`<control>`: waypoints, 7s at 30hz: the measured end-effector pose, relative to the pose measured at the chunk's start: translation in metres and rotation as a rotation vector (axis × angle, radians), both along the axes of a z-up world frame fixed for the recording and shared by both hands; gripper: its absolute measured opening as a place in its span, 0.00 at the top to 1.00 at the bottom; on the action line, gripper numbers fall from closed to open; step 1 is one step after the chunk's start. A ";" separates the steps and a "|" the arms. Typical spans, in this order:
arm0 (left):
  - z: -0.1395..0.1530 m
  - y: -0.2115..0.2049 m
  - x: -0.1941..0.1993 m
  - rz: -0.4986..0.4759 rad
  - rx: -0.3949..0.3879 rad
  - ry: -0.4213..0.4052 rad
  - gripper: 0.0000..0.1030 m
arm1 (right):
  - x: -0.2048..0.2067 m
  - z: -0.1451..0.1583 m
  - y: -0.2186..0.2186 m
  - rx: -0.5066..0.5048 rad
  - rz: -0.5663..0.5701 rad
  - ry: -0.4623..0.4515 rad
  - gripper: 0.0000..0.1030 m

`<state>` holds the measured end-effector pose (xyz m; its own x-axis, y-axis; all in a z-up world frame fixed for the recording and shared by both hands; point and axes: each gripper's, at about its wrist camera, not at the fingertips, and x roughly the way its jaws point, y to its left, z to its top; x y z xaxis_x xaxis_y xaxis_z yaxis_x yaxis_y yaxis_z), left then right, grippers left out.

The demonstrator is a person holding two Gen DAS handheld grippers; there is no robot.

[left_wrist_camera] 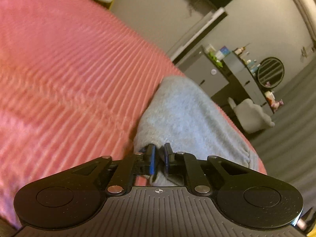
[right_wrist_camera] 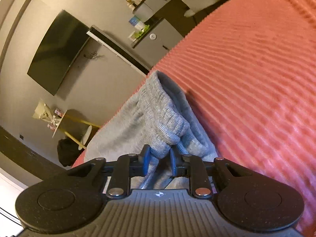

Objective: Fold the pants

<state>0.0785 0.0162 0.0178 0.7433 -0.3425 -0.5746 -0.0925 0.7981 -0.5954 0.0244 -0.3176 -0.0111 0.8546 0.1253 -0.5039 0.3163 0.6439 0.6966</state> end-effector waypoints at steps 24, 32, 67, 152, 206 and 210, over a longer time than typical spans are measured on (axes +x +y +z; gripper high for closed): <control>-0.018 -0.037 0.030 -0.089 0.430 0.054 0.31 | 0.028 0.012 0.089 -0.909 0.187 0.041 0.69; -0.021 -0.034 0.026 -0.073 0.450 0.052 0.31 | 0.025 0.010 0.086 -0.854 0.172 0.052 0.69; -0.064 0.037 0.017 0.095 -0.307 0.159 0.71 | -0.008 -0.061 -0.029 0.371 -0.078 -0.022 0.63; -0.023 -0.080 -0.036 -0.214 0.674 0.119 0.09 | -0.026 0.007 0.133 -0.815 0.334 0.145 0.04; -0.026 -0.083 -0.036 -0.216 0.675 0.107 0.09 | -0.024 0.006 0.127 -0.803 0.325 0.147 0.04; -0.023 -0.081 -0.039 -0.216 0.669 0.073 0.09 | -0.024 0.006 0.127 -0.804 0.325 0.146 0.04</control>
<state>0.0399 -0.0652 -0.0057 0.6503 -0.0342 -0.7589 0.0887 0.9956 0.0312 0.0006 -0.1902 -0.0050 0.7584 -0.0883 -0.6458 0.0823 0.9958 -0.0395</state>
